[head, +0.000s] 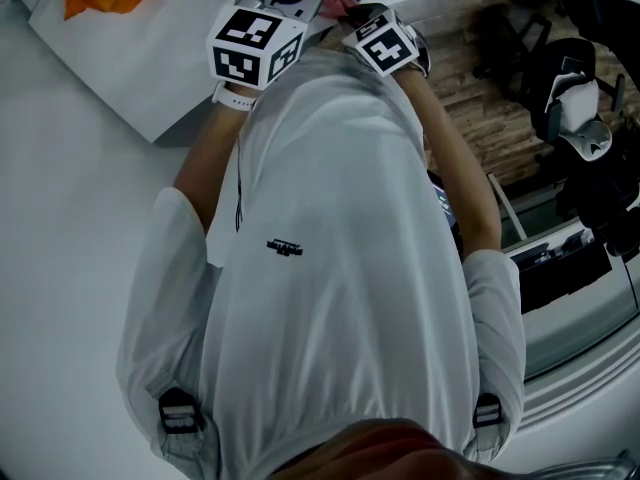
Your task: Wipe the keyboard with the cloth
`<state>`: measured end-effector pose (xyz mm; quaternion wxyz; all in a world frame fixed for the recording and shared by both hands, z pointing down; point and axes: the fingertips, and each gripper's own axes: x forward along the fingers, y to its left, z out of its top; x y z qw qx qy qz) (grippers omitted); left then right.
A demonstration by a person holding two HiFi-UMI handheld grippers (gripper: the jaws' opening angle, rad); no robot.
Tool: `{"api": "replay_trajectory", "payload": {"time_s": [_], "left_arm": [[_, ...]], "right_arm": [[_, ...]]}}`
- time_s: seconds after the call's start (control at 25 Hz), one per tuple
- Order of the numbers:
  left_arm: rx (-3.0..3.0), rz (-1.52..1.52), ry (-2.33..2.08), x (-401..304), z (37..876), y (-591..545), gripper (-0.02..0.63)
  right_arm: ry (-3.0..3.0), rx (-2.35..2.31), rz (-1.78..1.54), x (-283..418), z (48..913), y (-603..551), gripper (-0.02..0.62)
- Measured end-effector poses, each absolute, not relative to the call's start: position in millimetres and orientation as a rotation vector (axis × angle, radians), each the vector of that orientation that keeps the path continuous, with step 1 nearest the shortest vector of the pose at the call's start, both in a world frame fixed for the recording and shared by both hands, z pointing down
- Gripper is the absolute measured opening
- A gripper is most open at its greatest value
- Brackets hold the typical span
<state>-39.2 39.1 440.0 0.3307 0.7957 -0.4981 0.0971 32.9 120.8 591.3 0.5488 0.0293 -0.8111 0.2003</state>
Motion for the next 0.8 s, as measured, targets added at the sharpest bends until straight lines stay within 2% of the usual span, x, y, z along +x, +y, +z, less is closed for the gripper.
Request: {"api": "replay_trajectory", "payload": {"time_s": [0.48, 0.8], "left_arm": [[2.026, 0.254, -1.373, -58.0, 440.9, 41.0, 0.02], [2.002, 0.247, -1.404, -64.6, 442.3, 39.7, 0.02]], "right_arm": [[-2.009, -0.231, 0.531, -8.7, 563.6, 159.4, 0.032], [-1.964, -0.086, 0.492, -0.1, 587.2, 113.3, 0.032]]}}
